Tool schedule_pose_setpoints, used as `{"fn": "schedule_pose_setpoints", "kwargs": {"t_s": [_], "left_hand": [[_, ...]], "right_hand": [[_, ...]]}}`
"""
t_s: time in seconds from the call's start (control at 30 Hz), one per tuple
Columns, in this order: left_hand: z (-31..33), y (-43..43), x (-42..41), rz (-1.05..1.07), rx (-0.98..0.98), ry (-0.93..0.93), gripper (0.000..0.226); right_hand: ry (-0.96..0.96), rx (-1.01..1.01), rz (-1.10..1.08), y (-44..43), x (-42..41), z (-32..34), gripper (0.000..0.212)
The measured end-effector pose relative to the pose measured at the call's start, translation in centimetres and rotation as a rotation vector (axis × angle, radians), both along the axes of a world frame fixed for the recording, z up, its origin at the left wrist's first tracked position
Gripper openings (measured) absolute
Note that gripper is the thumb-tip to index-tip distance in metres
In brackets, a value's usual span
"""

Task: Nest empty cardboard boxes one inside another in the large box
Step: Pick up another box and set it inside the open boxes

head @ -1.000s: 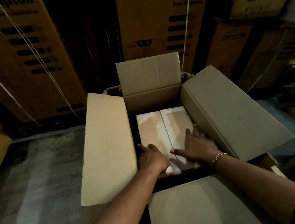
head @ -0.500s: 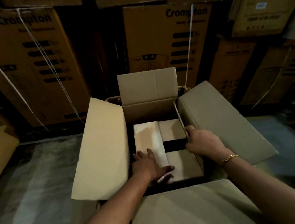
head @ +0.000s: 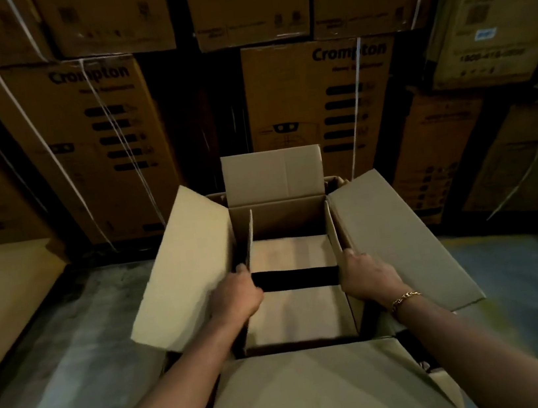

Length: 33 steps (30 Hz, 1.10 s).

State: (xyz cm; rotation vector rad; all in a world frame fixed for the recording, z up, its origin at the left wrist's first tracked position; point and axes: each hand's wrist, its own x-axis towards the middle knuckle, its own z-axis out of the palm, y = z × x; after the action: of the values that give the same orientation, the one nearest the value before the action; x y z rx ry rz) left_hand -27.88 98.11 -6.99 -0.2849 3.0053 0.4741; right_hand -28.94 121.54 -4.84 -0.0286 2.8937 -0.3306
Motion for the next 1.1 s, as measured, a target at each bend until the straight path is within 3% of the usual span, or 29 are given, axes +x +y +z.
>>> {"fn": "schedule_pose_setpoints", "kwargs": {"t_s": [0.1, 0.23, 0.4, 0.47, 0.57, 0.67, 0.73, 0.93, 1.1], "left_hand": [[0.4, -1.6, 1.0, 0.037, -0.012, 0.063, 0.030], [0.4, -2.6, 1.7, 0.041, -0.060, 0.093, 0.034], [-0.8, -1.1, 1.4, -0.064, -0.150, 0.055, 0.038], [-0.8, -1.6, 0.6, -0.079, -0.204, 0.048, 0.058], [-1.1, -1.9, 1.0, -0.143, -0.329, 0.117, 0.075], [-1.5, -2.0, 1.3, -0.174, -0.492, 0.213, 0.073], [-1.5, -2.7, 1.1, -0.179, -0.522, 0.232, 0.070], [-1.9, -4.3, 0.7, -0.211, -0.359, 0.226, 0.063], [-1.5, -5.1, 0.6, -0.212, -0.222, 0.223, 0.058]], "right_hand": [[0.054, 0.016, 0.034, -0.2, -0.3, 0.5, 0.033], [0.067, 0.023, 0.059, -0.1, -0.7, 0.0, 0.029], [0.008, 0.133, 0.067, -1.3, -1.9, -0.8, 0.050], [0.084, 0.293, 0.101, -1.4, -2.4, -1.2, 0.065], [0.213, 0.721, 0.318, -2.6, -2.6, -2.7, 0.061], [0.082, 0.929, 0.483, -4.3, -3.1, -5.5, 0.053], [0.000, 0.870, 0.492, -4.9, -3.5, -6.6, 0.045], [-0.201, 0.315, 0.326, -4.7, -5.2, -5.3, 0.040], [-0.325, -0.178, 0.258, -2.0, -4.4, -0.9, 0.053]]}}
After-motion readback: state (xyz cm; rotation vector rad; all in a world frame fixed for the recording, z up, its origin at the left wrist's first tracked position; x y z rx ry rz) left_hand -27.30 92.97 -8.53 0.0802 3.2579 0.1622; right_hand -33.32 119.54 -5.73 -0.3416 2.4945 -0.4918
